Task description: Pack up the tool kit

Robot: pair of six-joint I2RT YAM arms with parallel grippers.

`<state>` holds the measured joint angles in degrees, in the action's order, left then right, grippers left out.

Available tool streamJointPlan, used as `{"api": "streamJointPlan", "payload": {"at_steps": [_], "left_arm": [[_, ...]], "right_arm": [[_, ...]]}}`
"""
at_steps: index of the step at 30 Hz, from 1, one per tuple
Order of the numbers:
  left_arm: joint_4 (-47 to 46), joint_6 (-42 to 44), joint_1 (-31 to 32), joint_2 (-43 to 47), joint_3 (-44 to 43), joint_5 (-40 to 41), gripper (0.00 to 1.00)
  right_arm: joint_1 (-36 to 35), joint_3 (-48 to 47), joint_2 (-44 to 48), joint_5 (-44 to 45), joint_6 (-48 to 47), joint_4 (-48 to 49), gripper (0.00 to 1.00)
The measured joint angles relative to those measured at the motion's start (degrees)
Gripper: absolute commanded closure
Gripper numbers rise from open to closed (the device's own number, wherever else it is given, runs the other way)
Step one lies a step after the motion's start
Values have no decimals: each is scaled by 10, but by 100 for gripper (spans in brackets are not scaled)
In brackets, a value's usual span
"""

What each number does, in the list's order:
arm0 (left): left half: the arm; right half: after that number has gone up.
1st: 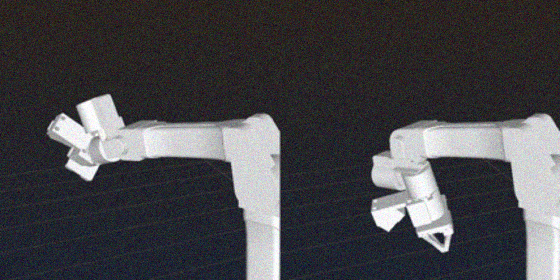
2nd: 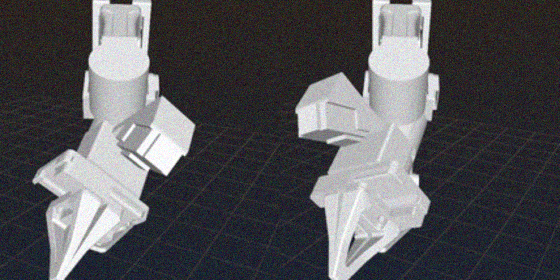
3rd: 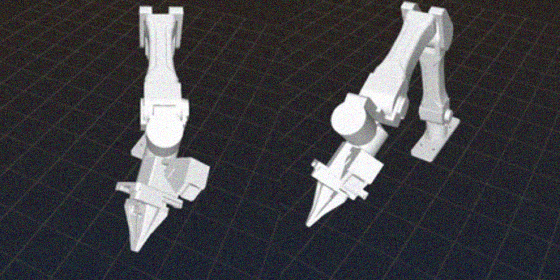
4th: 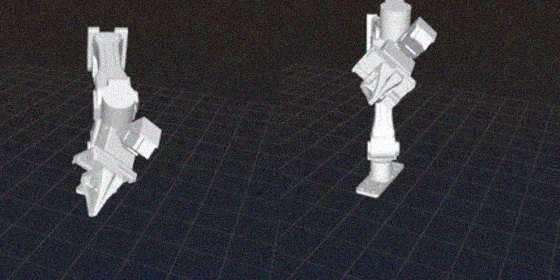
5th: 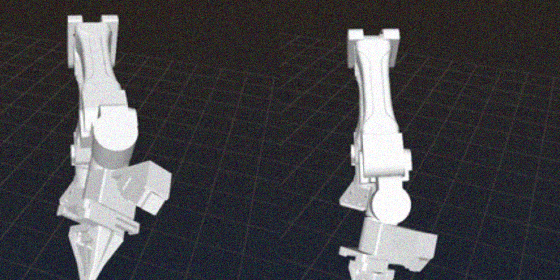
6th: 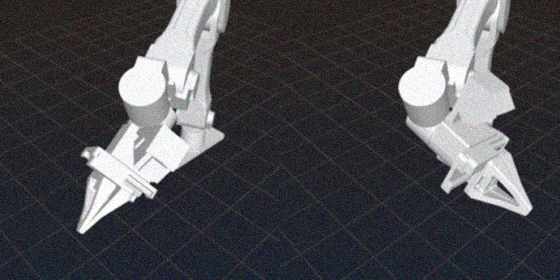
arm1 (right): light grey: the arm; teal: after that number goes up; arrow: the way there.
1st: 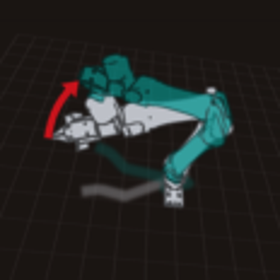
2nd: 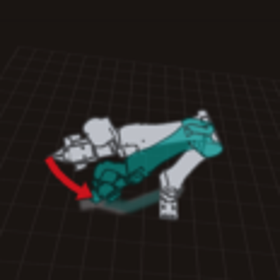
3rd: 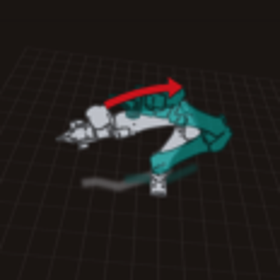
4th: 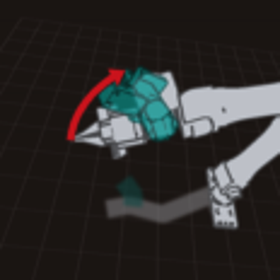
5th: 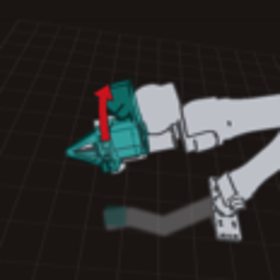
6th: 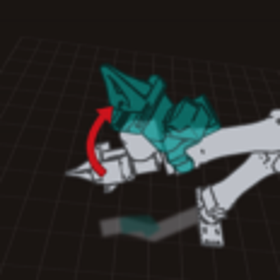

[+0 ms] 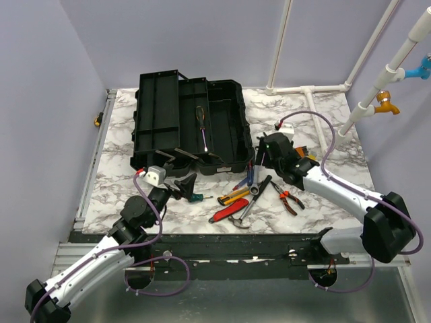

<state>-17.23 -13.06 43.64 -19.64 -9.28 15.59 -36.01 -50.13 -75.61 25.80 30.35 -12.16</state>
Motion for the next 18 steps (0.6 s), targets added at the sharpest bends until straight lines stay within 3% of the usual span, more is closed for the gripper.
{"api": "streamJointPlan", "payload": {"at_steps": [6,18], "left_arm": [[-22,0,0,-21,0,-22,6],[-24,-1,0,-40,0,-39,6]], "right_arm": [[0,59,1,-21,64,-27,30],[0,88,-71,-5,261,-78,46]]}}
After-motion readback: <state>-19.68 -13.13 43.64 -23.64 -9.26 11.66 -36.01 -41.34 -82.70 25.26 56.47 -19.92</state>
